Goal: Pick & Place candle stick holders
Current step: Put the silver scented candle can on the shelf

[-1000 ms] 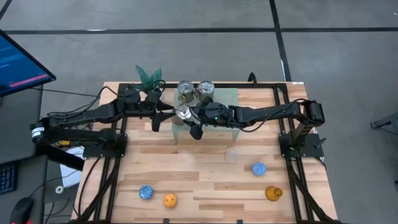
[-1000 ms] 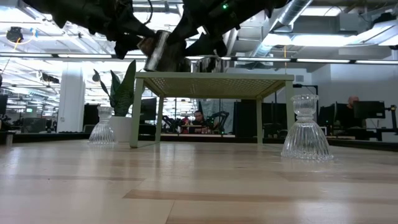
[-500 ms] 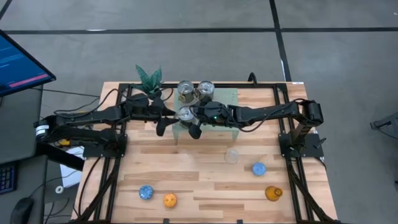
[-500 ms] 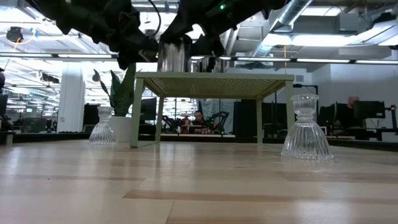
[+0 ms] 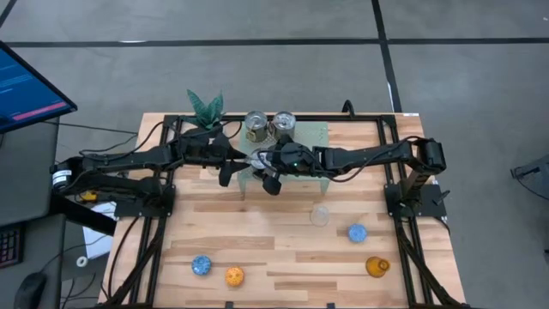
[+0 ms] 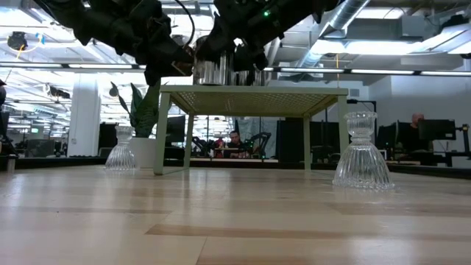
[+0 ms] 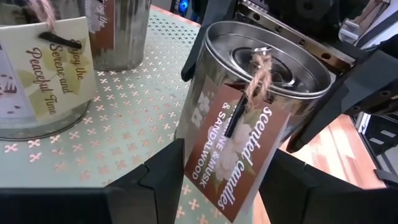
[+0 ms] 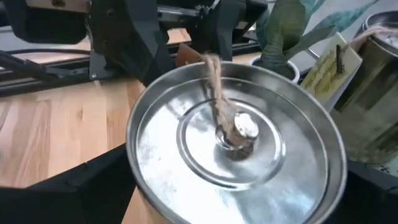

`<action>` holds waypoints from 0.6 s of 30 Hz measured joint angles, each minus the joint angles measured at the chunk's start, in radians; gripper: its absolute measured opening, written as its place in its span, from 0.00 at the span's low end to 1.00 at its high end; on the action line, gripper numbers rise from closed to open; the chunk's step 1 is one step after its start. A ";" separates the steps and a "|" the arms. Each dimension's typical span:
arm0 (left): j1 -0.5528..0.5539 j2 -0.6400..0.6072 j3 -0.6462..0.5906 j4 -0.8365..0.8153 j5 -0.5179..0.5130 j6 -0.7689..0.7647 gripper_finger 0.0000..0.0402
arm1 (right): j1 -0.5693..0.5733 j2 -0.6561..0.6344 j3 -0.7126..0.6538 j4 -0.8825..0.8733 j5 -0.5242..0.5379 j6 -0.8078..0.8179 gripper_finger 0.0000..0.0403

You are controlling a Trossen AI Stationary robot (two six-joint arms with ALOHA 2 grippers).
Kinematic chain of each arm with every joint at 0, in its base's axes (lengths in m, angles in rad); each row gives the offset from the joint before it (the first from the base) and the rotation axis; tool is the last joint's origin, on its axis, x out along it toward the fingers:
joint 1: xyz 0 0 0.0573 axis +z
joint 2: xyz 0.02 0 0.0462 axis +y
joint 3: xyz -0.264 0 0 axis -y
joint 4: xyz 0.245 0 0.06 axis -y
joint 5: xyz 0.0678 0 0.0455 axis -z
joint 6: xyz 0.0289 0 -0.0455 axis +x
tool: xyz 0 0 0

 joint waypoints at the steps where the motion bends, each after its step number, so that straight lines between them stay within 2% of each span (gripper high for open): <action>1: 0.000 0.000 0.000 0.001 0.000 0.000 0.45 | 0.000 0.000 0.000 0.000 0.001 0.000 0.96; 7: 0.000 0.000 0.000 0.006 0.004 -0.001 0.45 | -0.003 0.000 -0.001 0.006 0.002 0.000 0.83; 18: 0.000 -0.012 0.002 0.016 0.004 -0.007 0.45 | 0.001 -0.022 -0.003 -0.005 0.031 0.001 0.82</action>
